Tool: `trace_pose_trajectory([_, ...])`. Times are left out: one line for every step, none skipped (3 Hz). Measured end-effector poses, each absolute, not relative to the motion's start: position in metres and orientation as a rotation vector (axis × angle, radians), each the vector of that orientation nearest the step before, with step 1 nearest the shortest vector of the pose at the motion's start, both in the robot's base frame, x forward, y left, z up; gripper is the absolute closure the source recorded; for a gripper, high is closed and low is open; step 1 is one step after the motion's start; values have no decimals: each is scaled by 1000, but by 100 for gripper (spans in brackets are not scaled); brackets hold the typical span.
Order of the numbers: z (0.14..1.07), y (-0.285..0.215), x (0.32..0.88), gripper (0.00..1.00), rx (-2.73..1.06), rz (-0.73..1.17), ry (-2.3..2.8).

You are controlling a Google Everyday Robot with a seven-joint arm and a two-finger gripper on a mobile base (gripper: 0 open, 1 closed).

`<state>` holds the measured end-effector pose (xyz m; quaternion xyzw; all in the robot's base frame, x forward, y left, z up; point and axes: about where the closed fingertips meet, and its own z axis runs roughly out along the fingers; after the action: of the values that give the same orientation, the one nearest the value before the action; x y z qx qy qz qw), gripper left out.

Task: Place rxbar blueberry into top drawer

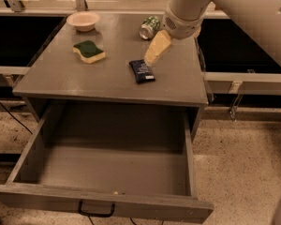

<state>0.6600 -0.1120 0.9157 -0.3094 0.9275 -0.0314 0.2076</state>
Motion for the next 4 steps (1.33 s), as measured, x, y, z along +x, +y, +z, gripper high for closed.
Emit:
trace_pose_trajectory([896, -75, 692, 0, -934, -1, 2581])
trace_pose_trajectory([896, -74, 692, 0, -935, -1, 2582])
trace_pose_trajectory([865, -55, 702, 0, -1015, 59, 2625])
trace_pose_trajectory([842, -44, 706, 0, -1071, 99, 2669])
